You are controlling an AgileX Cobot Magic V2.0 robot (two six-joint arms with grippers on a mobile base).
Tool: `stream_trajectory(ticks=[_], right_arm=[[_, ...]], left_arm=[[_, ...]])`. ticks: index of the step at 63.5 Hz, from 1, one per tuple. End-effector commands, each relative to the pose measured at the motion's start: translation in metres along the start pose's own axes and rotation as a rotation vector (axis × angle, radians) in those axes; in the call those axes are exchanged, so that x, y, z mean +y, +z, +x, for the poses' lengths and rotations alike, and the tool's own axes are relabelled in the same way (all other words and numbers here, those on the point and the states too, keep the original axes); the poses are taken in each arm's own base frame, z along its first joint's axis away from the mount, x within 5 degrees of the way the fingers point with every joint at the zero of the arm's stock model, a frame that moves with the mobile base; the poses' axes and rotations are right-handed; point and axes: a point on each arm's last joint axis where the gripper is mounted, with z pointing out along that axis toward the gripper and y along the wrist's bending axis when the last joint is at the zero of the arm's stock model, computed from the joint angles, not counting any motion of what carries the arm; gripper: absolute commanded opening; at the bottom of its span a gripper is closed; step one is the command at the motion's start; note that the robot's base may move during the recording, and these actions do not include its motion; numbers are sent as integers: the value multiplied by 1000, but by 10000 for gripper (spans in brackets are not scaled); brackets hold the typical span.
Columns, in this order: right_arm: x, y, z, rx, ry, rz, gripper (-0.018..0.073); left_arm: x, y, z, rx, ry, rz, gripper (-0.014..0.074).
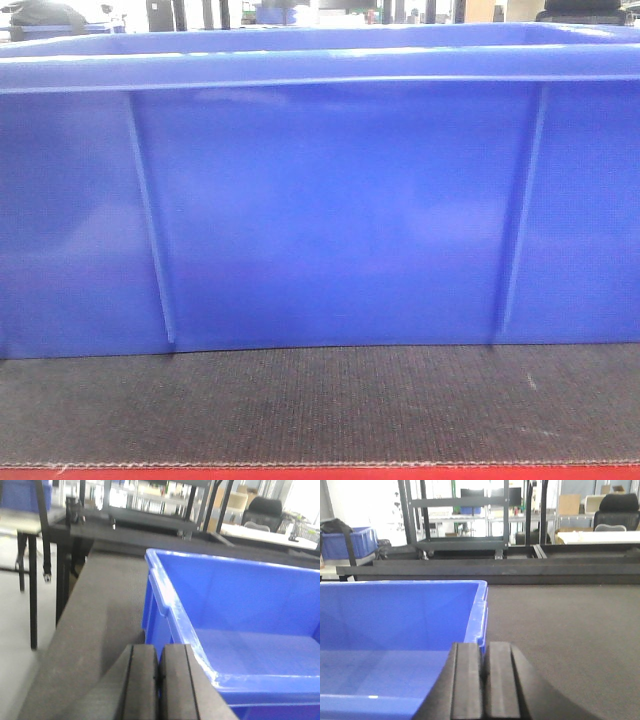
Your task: Move blue bin to conveyor side
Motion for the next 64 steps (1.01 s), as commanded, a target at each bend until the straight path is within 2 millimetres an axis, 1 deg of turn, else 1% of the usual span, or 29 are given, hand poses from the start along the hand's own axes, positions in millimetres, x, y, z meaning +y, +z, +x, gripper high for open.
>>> stream_trajectory(ticks=[1, 8, 17, 57, 62, 64], right_arm=[[-1, -7, 3, -25, -18, 8, -88], [-2, -13, 4, -36, -17, 10, -88], [-1, -14, 3, -45, -17, 9, -88], [-1, -14, 3, -45, -17, 9, -88], [-1, -11, 11, -41, -15, 1, -88], [-1, -9, 16, -59, -50, -9, -88]], left_arm=[[0, -8, -2, -67, 35, 7, -20], [0, -15, -5, -117, 37, 13, -20], [0, -19, -6, -142, 36, 16, -20], [0, -19, -6, -144, 36, 17, -20], [0, -19, -6, -144, 36, 17, -20], [0, -19, -6, -144, 36, 17, -20]])
